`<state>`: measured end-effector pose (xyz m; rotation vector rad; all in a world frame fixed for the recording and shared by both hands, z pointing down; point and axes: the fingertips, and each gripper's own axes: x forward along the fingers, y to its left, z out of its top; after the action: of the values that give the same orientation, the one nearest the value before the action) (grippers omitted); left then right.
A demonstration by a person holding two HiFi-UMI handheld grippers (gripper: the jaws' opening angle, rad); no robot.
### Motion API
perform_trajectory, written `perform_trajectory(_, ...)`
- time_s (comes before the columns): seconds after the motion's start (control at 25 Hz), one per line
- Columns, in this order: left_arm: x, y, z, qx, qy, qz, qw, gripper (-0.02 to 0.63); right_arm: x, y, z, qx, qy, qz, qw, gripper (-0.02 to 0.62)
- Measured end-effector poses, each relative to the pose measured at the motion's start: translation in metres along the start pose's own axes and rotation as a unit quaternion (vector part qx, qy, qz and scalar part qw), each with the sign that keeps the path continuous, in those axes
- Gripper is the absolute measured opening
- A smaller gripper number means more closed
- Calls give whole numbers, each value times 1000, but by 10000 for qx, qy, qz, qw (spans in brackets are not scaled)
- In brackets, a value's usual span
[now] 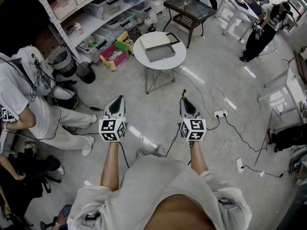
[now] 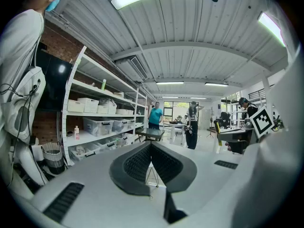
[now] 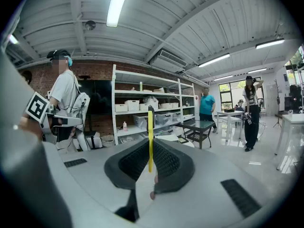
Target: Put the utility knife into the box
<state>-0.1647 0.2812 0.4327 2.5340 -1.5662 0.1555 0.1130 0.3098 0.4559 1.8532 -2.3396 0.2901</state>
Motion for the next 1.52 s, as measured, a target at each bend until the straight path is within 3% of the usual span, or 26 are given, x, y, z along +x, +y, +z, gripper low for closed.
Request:
perform_trajectory(0.56,2,-13,3,17,9,68,10000,20,-4,-12,0,99,-8,58,9999,48)
perform_trajectory(1.52,56,-64,5,69,49,323,9994,20,20,-70,-3,65,64,510,9987,48)
